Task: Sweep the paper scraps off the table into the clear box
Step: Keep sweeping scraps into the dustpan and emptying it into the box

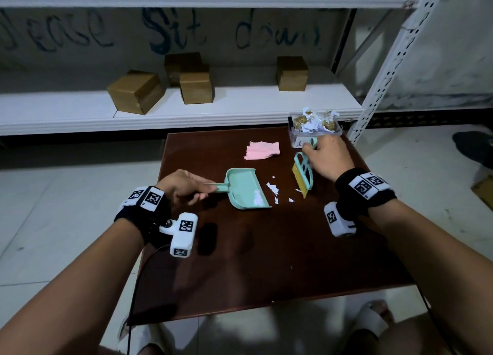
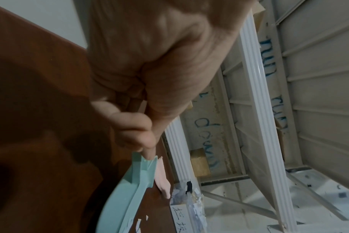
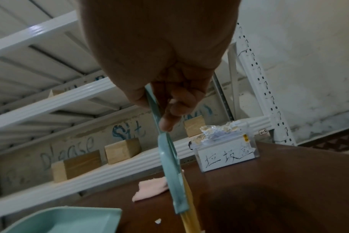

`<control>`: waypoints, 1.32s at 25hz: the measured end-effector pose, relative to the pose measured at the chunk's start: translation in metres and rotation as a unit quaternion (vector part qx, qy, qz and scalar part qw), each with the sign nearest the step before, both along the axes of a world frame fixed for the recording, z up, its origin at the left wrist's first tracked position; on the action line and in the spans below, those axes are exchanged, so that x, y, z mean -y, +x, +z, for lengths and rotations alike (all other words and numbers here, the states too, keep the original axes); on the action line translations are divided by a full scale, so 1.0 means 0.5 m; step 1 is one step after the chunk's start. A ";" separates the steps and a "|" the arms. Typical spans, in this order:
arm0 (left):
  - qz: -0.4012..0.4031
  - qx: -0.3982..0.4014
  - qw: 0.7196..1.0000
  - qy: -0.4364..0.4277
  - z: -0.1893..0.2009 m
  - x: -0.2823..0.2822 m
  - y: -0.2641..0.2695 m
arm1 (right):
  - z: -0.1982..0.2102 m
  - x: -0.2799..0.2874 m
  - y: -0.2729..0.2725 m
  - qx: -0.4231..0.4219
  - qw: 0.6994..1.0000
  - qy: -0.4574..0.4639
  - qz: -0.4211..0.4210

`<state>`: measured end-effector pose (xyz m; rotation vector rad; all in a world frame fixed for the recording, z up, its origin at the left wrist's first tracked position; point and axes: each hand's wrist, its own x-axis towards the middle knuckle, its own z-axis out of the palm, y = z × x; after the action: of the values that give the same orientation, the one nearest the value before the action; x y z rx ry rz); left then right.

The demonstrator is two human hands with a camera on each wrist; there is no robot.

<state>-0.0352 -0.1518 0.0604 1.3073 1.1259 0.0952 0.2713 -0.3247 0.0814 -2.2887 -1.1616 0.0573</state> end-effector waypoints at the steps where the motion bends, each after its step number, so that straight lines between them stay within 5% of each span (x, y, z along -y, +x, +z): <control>1: 0.001 -0.007 1.000 -0.001 0.001 -0.002 -0.006 | -0.006 0.002 -0.004 0.021 1.000 -0.020 -0.004; 5: -0.009 -0.028 0.999 0.018 -0.004 0.001 -0.014 | -0.037 -0.012 -0.044 0.047 0.994 -0.094 0.038; 15: -0.066 -0.066 0.979 0.182 -0.030 0.008 0.028 | -0.058 -0.096 -0.152 0.020 0.985 -0.093 0.140; 26: -0.074 -0.053 0.989 0.117 -0.028 0.015 0.027 | -0.007 -0.087 -0.122 -0.071 0.984 0.000 0.164; 33: -0.069 -0.065 0.991 0.091 -0.028 -0.004 -0.008 | 0.006 -0.038 -0.042 0.048 0.994 -0.033 0.091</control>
<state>-0.0392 -0.1500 0.0465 1.5677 1.1534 0.0111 0.2501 -0.3057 0.0846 -2.2582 -1.4374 0.0558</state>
